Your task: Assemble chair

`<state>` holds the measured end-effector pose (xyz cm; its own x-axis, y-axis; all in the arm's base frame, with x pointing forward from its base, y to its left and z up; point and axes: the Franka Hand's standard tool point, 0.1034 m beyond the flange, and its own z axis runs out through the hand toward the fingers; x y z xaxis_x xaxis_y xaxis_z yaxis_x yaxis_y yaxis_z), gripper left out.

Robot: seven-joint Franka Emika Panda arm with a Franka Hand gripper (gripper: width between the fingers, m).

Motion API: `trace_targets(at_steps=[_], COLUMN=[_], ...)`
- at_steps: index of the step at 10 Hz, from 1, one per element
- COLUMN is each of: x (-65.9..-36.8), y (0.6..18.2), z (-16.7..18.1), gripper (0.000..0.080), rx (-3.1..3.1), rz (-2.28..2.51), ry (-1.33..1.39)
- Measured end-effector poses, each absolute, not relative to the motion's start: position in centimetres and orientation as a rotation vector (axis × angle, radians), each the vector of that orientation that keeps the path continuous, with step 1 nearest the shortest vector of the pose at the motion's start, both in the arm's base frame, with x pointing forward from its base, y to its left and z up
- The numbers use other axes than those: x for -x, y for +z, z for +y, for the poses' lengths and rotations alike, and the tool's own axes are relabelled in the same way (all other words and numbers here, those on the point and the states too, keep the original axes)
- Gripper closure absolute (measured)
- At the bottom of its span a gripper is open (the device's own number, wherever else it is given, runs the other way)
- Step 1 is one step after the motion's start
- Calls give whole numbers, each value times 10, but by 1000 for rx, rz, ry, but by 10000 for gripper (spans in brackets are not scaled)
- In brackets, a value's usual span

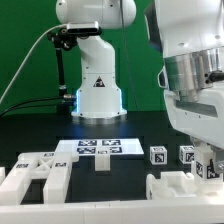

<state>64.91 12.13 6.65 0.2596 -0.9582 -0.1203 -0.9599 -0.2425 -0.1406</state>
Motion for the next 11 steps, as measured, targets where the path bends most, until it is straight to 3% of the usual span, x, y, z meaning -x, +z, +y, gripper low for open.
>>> trace_targets(at_steps=[1,2,3,4,6,8,11], x=[-651,-651,-650,-651,-651,-653,-654], y=[65,64,64,64,64,67,65], z=[119,118,117,117,116,120,119], gripper=[421,268,268,170,154,151,166], rx=[2547,2662,2725,2757,2833,3025,3024], rz=[1506,1295,1163,1087,890,262,251], ry=[-39,-56,-69,-77,-97,-105,-100])
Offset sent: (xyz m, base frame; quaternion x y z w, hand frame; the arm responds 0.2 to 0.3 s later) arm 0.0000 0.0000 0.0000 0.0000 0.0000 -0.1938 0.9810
